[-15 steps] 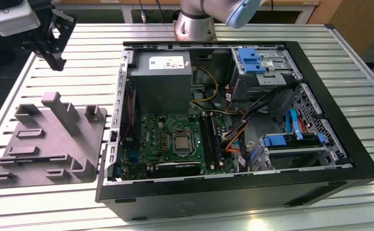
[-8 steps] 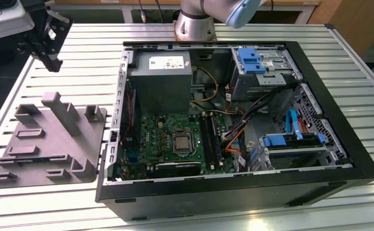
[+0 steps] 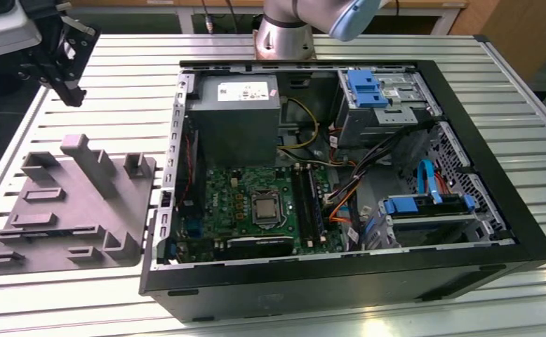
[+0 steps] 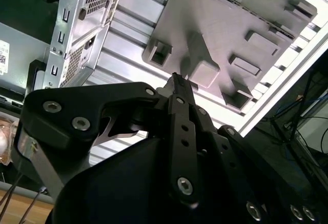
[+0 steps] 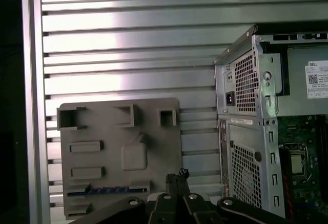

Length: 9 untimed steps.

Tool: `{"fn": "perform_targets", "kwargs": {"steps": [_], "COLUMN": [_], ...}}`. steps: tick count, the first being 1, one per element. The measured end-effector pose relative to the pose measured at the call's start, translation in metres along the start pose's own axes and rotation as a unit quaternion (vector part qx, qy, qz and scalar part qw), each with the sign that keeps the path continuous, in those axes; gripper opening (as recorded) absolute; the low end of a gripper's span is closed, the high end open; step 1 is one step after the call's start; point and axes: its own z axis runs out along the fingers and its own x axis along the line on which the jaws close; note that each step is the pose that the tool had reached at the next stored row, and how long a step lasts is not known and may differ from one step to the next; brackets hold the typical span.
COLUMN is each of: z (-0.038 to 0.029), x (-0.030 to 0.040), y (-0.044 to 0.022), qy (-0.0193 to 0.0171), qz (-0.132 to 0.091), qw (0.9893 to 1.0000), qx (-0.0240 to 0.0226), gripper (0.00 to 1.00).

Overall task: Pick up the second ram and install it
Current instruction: 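Reach for the second ram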

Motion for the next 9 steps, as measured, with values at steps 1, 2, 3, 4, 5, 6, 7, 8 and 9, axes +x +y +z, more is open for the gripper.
{"fn": "perform_targets", "kwargs": {"steps": [1,2,3,4,5,6,7,8,9], "z": [0.0000,0.0000,0.0000,0.0000,0.0000,0.0001,0.0000,0.0001,0.0000], "x": [0.0007,0.0014,0.0021,0.0028,0.0036,0.0043,0.0049,0.0057,0.0064], "y": [-0.0002,-0.0005,-0.0007,-0.0009,-0.0010,-0.0012,-0.0014,-0.0016,-0.0018], "qy": [0.0000,0.0001,0.0001,0.0001,0.0000,0.0000,0.0000,0.0001,0.0001], "qz": [0.000,0.000,0.000,0.000,0.000,0.000,0.000,0.000,0.000], "qw": [1.0000,1.0000,1.0000,1.0000,1.0000,1.0000,1.0000,1.0000,1.0000], "qx": [0.0000,0.0000,0.0000,0.0000,0.0000,0.0000,0.0001,0.0000,0.0001], "gripper": [0.11,0.11,0.11,0.11,0.11,0.11,0.11,0.11,0.11]}}
